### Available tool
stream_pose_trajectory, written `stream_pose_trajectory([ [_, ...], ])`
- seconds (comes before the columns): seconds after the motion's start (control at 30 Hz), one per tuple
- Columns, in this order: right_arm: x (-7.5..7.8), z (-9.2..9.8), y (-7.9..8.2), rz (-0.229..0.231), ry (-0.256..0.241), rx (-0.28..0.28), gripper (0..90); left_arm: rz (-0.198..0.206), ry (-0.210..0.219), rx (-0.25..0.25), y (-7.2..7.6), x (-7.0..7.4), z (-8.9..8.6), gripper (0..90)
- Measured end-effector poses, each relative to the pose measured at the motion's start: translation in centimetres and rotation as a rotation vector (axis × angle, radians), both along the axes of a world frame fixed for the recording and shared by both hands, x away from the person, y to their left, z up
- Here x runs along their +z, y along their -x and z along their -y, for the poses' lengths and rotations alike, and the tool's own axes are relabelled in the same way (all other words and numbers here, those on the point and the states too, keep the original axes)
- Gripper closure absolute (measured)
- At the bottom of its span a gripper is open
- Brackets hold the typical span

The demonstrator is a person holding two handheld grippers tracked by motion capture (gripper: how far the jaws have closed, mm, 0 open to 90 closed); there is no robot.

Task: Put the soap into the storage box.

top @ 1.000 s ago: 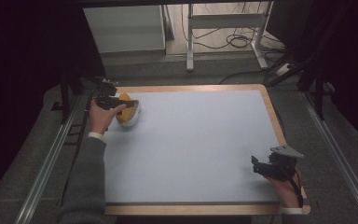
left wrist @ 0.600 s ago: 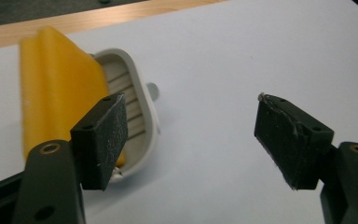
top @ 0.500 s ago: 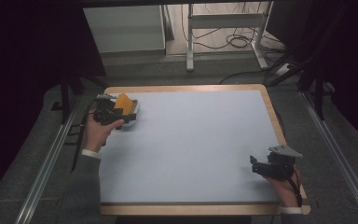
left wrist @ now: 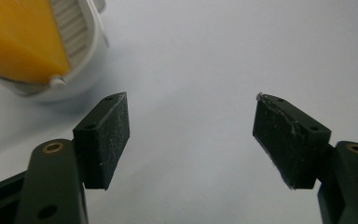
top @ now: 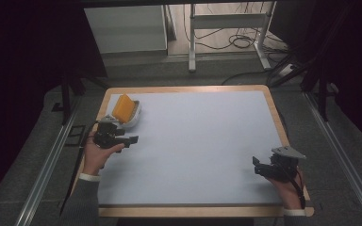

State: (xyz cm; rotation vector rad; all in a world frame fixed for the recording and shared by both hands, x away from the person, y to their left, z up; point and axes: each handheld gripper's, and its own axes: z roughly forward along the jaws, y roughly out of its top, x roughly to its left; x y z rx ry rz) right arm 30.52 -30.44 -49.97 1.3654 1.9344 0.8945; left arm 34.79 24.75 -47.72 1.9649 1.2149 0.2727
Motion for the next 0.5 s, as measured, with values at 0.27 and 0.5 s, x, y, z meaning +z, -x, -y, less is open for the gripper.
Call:
stream_pose_trajectory([
  [0.27, 0.0, -0.1, 0.0, 0.003, 0.003, 0.004, 5.8, -0.018, 0.006, -0.005, 2.1, -2.1, 0.2, 26.7],
  [0.5, 0.0, -0.3, 0.0, -0.001, 0.001, 0.007, 5.7, 0.002, 0.040, 0.011, 2.4, -2.3, 0.1, 28.1],
])
